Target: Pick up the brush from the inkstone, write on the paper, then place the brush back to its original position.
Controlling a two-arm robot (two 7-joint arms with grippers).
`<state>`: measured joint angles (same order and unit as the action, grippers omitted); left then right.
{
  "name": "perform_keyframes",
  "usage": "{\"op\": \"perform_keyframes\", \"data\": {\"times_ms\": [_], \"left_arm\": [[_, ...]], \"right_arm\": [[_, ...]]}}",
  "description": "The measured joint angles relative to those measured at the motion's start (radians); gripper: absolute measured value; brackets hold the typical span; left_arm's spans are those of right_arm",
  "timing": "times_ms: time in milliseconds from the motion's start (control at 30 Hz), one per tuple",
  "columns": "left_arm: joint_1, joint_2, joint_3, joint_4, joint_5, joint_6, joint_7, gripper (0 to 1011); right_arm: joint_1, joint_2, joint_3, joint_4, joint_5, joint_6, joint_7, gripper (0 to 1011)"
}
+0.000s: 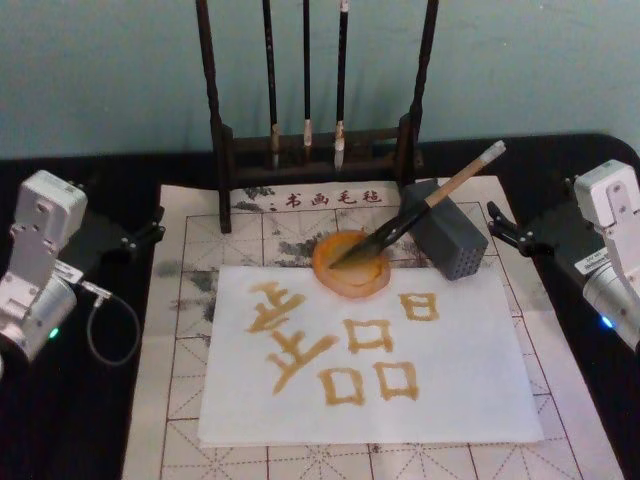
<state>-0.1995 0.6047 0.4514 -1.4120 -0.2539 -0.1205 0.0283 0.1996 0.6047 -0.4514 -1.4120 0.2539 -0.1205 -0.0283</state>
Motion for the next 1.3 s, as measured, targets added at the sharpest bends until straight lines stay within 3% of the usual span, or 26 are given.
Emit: {"op": "perform_keyframes", "data": {"times_ms": [1300], "left_arm": [[0.0, 0.0, 0.0, 0.0, 0.0, 0.0, 0.0, 1001]], "right_arm": [[0.0, 0.0, 0.0, 0.0, 0.0, 0.0, 0.0, 1002]]}}
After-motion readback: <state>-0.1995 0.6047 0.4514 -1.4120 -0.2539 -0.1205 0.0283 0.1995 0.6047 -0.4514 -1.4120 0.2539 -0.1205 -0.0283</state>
